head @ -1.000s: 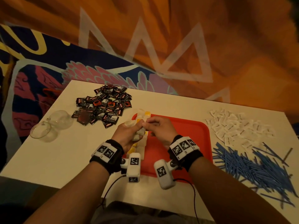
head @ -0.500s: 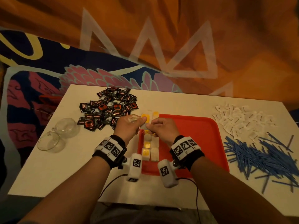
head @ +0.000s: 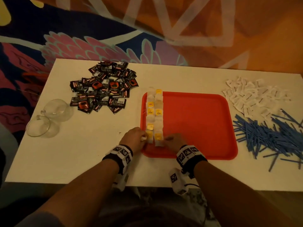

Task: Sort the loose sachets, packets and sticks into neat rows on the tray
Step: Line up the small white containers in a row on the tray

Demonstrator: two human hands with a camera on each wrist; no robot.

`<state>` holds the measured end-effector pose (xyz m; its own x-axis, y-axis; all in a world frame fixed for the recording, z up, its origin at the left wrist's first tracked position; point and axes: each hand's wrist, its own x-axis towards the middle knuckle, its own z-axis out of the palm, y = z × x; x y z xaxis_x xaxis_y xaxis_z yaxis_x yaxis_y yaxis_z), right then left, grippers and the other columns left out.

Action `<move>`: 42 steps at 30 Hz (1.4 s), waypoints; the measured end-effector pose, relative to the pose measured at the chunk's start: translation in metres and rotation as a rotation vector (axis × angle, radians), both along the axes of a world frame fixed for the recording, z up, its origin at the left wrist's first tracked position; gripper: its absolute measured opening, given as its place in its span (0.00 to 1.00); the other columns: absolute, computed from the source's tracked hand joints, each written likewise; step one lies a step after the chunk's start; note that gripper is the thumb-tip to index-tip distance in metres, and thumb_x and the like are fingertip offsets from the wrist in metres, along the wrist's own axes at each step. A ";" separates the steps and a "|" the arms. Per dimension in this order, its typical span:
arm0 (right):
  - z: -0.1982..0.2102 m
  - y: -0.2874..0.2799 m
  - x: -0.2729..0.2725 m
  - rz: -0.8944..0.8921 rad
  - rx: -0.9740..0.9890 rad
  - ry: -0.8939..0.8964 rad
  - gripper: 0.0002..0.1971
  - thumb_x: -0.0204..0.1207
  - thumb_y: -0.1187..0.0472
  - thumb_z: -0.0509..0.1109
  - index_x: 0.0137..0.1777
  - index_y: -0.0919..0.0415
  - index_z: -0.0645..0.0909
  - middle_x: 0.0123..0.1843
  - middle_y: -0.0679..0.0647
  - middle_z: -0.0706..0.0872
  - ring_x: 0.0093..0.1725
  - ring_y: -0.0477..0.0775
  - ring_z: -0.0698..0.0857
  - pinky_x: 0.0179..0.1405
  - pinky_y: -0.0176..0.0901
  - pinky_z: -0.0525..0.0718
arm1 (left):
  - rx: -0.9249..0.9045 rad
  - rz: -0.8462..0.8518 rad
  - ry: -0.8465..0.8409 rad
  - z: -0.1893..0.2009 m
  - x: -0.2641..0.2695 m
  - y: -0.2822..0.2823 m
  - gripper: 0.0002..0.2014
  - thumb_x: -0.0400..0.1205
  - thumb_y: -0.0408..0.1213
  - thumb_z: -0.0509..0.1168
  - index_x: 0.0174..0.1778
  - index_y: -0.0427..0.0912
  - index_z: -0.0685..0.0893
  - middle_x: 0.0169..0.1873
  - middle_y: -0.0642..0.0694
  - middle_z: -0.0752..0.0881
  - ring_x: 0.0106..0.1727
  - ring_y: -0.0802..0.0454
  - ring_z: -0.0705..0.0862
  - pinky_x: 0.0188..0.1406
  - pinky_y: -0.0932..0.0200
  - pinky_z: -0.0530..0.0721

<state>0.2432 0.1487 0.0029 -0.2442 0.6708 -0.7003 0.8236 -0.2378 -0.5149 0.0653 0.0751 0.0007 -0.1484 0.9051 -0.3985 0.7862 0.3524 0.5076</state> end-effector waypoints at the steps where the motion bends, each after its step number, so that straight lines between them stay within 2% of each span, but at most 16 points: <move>1: -0.003 -0.003 0.000 0.000 -0.020 0.007 0.07 0.79 0.57 0.73 0.53 0.58 0.88 0.49 0.54 0.88 0.47 0.53 0.83 0.47 0.45 0.82 | -0.007 0.021 -0.008 -0.004 0.001 -0.002 0.11 0.82 0.35 0.68 0.58 0.42 0.90 0.55 0.41 0.85 0.58 0.42 0.83 0.58 0.54 0.80; 4: -0.011 -0.011 -0.006 -0.010 -0.077 0.021 0.12 0.78 0.56 0.73 0.59 0.59 0.87 0.52 0.54 0.86 0.50 0.53 0.82 0.47 0.43 0.79 | -0.033 0.229 -0.098 -0.014 0.002 -0.007 0.07 0.82 0.40 0.68 0.49 0.44 0.90 0.48 0.46 0.89 0.52 0.46 0.85 0.48 0.59 0.76; 7: -0.018 -0.017 -0.016 0.056 -0.051 -0.014 0.14 0.79 0.54 0.73 0.61 0.57 0.86 0.54 0.49 0.83 0.57 0.53 0.83 0.54 0.41 0.80 | -0.051 0.452 -0.224 -0.019 -0.003 -0.013 0.06 0.81 0.42 0.69 0.47 0.46 0.90 0.44 0.50 0.89 0.47 0.50 0.84 0.47 0.60 0.75; 9: -0.023 -0.019 -0.021 0.049 -0.044 -0.014 0.12 0.79 0.56 0.73 0.59 0.58 0.88 0.56 0.49 0.86 0.60 0.53 0.83 0.57 0.40 0.81 | -0.058 0.509 -0.275 -0.021 -0.008 -0.017 0.05 0.81 0.43 0.70 0.45 0.48 0.89 0.42 0.51 0.89 0.46 0.51 0.84 0.46 0.60 0.76; 12: -0.026 -0.024 -0.027 0.068 -0.006 -0.052 0.10 0.78 0.55 0.74 0.56 0.57 0.90 0.54 0.49 0.88 0.49 0.47 0.83 0.44 0.33 0.78 | -0.071 0.555 -0.313 -0.024 -0.015 -0.022 0.04 0.81 0.45 0.70 0.41 0.51 0.87 0.41 0.53 0.88 0.45 0.53 0.84 0.40 0.60 0.75; 15: -0.027 -0.025 -0.030 0.081 -0.006 -0.082 0.11 0.75 0.50 0.77 0.51 0.55 0.90 0.46 0.46 0.86 0.35 0.38 0.78 0.25 0.24 0.70 | -0.063 0.622 -0.391 -0.025 -0.018 -0.025 0.06 0.80 0.45 0.72 0.41 0.49 0.88 0.40 0.52 0.89 0.44 0.53 0.85 0.43 0.57 0.78; 17: -0.029 -0.025 -0.029 0.078 0.002 -0.114 0.09 0.74 0.49 0.78 0.45 0.53 0.87 0.44 0.45 0.86 0.32 0.36 0.76 0.21 0.25 0.68 | -0.051 0.663 -0.448 -0.025 -0.017 -0.027 0.06 0.79 0.44 0.72 0.40 0.47 0.87 0.37 0.50 0.89 0.41 0.50 0.85 0.42 0.54 0.82; 19: -0.030 -0.025 -0.026 0.045 0.020 -0.112 0.10 0.73 0.50 0.79 0.38 0.51 0.82 0.43 0.47 0.87 0.32 0.37 0.77 0.22 0.27 0.70 | -0.057 0.732 -0.567 -0.020 -0.014 -0.026 0.06 0.80 0.41 0.71 0.42 0.42 0.86 0.32 0.47 0.88 0.33 0.49 0.83 0.33 0.56 0.81; 23: -0.020 -0.022 -0.019 0.006 0.055 -0.081 0.10 0.71 0.49 0.80 0.39 0.51 0.82 0.37 0.45 0.84 0.33 0.39 0.79 0.25 0.31 0.76 | -0.090 0.869 -0.952 -0.010 -0.009 -0.019 0.05 0.86 0.34 0.61 0.48 0.35 0.78 0.30 0.39 0.82 0.23 0.48 0.78 0.20 0.62 0.73; 26: -0.006 -0.014 -0.021 0.014 0.119 -0.013 0.08 0.74 0.50 0.77 0.40 0.53 0.84 0.40 0.47 0.87 0.39 0.44 0.83 0.40 0.39 0.87 | -0.100 0.998 -1.180 -0.001 -0.008 -0.009 0.17 0.89 0.44 0.55 0.44 0.34 0.79 0.27 0.40 0.82 0.21 0.48 0.78 0.15 0.66 0.70; 27: -0.001 -0.010 -0.022 -0.013 0.120 0.052 0.08 0.74 0.52 0.77 0.40 0.53 0.84 0.40 0.46 0.87 0.41 0.45 0.84 0.42 0.41 0.88 | -0.097 1.020 -1.201 0.003 -0.007 -0.005 0.23 0.90 0.50 0.53 0.42 0.35 0.80 0.27 0.40 0.82 0.19 0.49 0.78 0.14 0.67 0.69; 30: 0.025 0.001 -0.027 -0.056 0.152 0.273 0.07 0.74 0.54 0.78 0.41 0.54 0.85 0.39 0.42 0.85 0.41 0.42 0.84 0.35 0.33 0.80 | -0.063 1.006 -1.212 0.019 -0.002 0.007 0.31 0.88 0.62 0.50 0.42 0.37 0.81 0.28 0.39 0.82 0.19 0.49 0.78 0.14 0.67 0.69; 34: 0.049 0.008 -0.038 -0.049 0.173 0.413 0.12 0.68 0.47 0.82 0.41 0.54 0.87 0.42 0.44 0.89 0.45 0.41 0.85 0.42 0.37 0.81 | -0.006 1.051 -1.192 0.035 0.005 0.021 0.31 0.86 0.66 0.49 0.51 0.38 0.80 0.27 0.41 0.84 0.22 0.47 0.80 0.16 0.63 0.74; 37: 0.057 0.011 -0.044 -0.034 0.161 0.461 0.07 0.69 0.55 0.82 0.40 0.53 0.86 0.39 0.42 0.87 0.41 0.39 0.84 0.43 0.36 0.81 | 0.014 1.043 -1.156 0.045 0.009 0.031 0.32 0.85 0.67 0.50 0.55 0.38 0.81 0.35 0.39 0.86 0.28 0.45 0.82 0.20 0.59 0.79; 40: 0.064 0.017 -0.047 -0.095 0.163 0.512 0.08 0.74 0.63 0.78 0.38 0.53 0.82 0.37 0.45 0.84 0.38 0.44 0.83 0.44 0.43 0.82 | 0.061 1.000 -1.146 0.053 0.011 0.034 0.33 0.85 0.67 0.49 0.53 0.38 0.83 0.31 0.40 0.85 0.25 0.47 0.81 0.20 0.59 0.80; 42: 0.067 0.023 -0.046 -0.148 0.128 0.558 0.10 0.77 0.65 0.74 0.38 0.53 0.79 0.39 0.50 0.84 0.40 0.52 0.84 0.46 0.53 0.84 | 0.097 0.980 -1.096 0.057 0.010 0.034 0.33 0.85 0.67 0.49 0.50 0.40 0.85 0.30 0.41 0.86 0.28 0.48 0.83 0.28 0.56 0.83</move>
<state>0.1968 0.1717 0.0695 -0.4500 0.7965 -0.4038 0.3828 -0.2364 -0.8931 0.0754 0.1089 0.0580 -0.3748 0.6525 -0.6586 -0.5255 0.4358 0.7307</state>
